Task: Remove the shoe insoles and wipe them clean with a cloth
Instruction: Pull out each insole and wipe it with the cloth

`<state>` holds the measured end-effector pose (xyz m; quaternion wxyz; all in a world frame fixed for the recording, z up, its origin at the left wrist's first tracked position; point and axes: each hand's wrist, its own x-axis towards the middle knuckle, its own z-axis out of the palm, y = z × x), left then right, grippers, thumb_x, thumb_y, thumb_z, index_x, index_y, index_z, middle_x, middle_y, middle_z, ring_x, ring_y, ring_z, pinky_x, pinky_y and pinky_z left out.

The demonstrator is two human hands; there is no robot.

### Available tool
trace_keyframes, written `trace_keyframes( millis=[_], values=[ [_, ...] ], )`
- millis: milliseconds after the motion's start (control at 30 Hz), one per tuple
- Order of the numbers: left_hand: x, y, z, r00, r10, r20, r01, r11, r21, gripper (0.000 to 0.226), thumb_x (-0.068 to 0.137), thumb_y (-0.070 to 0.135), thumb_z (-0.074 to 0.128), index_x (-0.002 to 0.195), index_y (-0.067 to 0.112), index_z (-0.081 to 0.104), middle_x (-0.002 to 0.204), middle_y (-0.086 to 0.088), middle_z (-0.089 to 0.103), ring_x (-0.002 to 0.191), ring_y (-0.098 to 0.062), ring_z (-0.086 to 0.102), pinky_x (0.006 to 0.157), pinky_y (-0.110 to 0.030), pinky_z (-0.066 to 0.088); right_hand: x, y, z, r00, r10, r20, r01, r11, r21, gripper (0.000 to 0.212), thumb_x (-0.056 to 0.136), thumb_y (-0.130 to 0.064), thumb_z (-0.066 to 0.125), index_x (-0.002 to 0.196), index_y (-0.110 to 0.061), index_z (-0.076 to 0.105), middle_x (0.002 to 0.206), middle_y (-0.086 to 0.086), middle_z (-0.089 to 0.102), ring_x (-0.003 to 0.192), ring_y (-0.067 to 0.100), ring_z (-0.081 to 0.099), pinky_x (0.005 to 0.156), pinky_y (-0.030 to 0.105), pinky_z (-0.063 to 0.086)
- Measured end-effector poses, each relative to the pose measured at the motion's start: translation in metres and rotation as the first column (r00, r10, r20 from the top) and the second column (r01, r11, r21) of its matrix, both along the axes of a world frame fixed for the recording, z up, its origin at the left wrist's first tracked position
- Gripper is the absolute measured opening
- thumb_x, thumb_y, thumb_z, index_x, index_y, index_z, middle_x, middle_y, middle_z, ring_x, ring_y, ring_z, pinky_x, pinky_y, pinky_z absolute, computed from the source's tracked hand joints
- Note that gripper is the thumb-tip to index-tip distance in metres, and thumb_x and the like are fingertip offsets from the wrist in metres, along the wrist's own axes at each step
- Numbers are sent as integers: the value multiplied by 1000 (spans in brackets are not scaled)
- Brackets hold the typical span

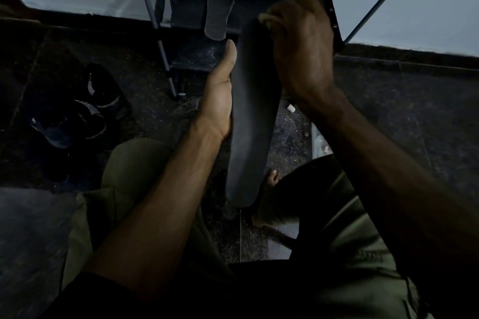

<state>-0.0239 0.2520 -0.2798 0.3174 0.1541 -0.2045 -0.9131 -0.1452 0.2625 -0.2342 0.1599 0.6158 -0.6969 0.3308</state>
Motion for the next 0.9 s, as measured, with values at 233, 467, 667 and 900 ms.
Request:
trace_keyframes(
  millis=[233,467,667,900],
  values=[
    [2,4,7,996,39,-76,-30,993,110,50,104,44,29,116,6,60,114,-17,63,109,-26,61,103,-37,42,31,18,-8,985,160,-56,-157,986,63,26,92,-17,48,93,-2,69,93,17,62,75,27,59,61,36,50],
    [3,3,9,999,6,49,-5,1000,-22,63,103,51,15,114,8,60,110,-13,65,107,-24,62,95,-35,48,18,11,0,997,76,13,-77,995,71,26,94,-18,48,99,-7,71,97,15,63,81,23,59,64,17,43],
    [9,-1,2,989,104,102,-102,994,-25,66,102,53,22,98,4,66,94,-14,69,95,-25,67,92,-36,49,43,33,-8,976,212,41,-216,965,149,25,92,-17,51,100,-6,71,94,15,62,80,27,60,64,42,53],
    [14,-5,-2,995,38,97,-38,999,0,79,99,61,18,135,-4,47,137,-22,53,130,-31,49,117,-44,30,57,60,-11,951,263,161,-296,927,231,26,91,-18,49,100,-9,72,91,11,62,78,27,57,64,45,49]
  ],
)
